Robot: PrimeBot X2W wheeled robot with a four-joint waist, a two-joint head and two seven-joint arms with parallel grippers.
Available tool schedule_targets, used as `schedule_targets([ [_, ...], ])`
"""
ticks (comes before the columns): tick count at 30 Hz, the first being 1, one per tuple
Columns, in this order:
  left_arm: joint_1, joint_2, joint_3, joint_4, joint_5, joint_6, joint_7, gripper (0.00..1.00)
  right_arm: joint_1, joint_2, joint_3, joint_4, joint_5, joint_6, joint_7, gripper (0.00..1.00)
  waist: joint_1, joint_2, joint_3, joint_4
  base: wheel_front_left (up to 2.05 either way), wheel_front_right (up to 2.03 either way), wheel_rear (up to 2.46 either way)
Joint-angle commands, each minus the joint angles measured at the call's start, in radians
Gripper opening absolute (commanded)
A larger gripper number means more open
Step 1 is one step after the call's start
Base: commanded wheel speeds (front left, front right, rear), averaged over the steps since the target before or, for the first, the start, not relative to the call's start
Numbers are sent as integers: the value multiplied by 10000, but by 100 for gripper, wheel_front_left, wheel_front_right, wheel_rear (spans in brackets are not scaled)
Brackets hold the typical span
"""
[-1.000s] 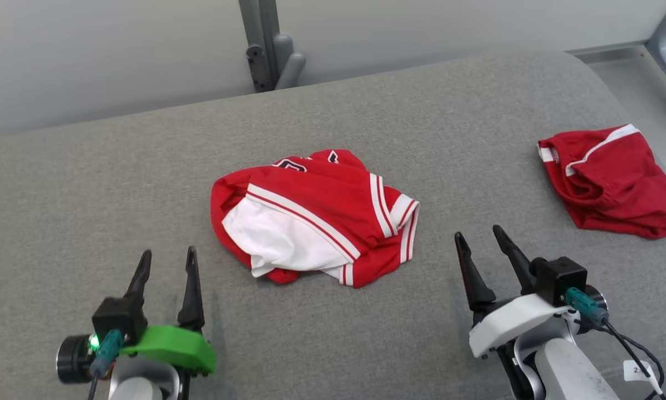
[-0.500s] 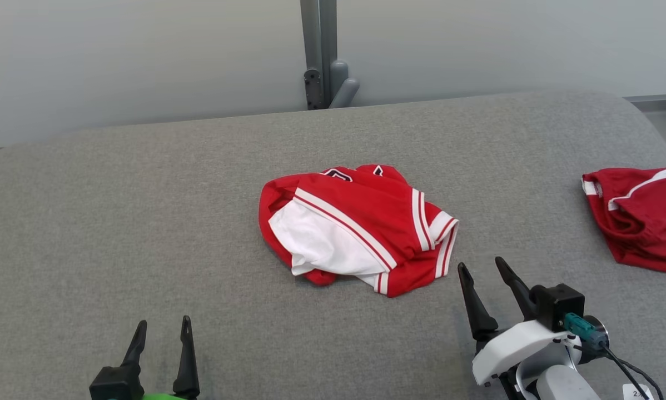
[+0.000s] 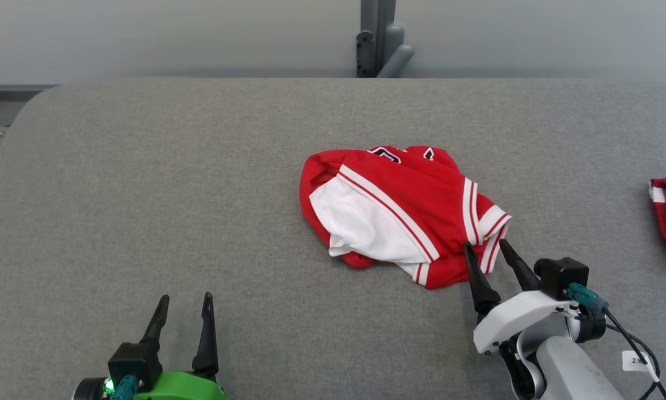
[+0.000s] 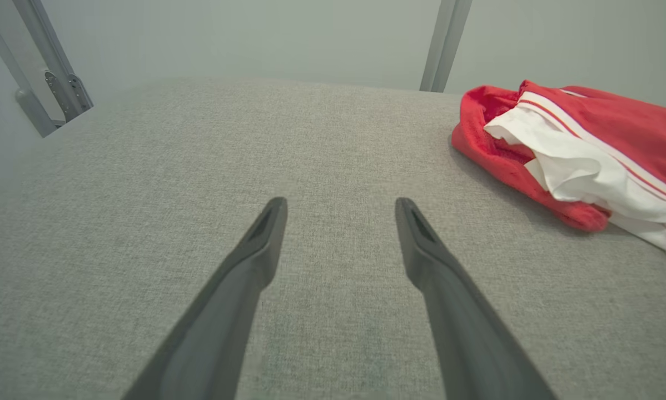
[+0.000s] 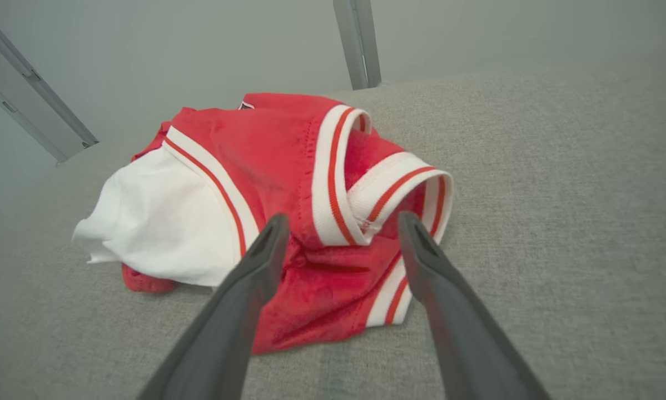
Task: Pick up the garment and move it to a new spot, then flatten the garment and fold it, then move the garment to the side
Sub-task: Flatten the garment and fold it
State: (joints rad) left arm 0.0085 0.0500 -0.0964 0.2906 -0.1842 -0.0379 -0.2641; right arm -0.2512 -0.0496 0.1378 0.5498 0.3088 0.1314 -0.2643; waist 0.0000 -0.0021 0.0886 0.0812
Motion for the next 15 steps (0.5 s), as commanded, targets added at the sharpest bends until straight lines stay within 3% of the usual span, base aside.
schedule_targets([
  [1,-191,16,-7,-12,-68,42,-2,100,-205,-28,-41,161,20,-13,-1,100,0,21,456,519,0,0,0],
  [11,-372,14,-102,-124,-179,136,-1,100,-613,-34,-355,795,607,-13,-1,100,0,21,757,814,0,0,0],
  [12,-407,14,-120,-140,-176,150,-1,100,-624,-36,-354,784,626,-13,-1,95,0,21,785,808,0,0,0],
  [15,-483,14,-169,-170,-209,167,-1,100,-634,-36,-346,741,663,-13,-1,44,0,21,871,768,0,0,0],
])
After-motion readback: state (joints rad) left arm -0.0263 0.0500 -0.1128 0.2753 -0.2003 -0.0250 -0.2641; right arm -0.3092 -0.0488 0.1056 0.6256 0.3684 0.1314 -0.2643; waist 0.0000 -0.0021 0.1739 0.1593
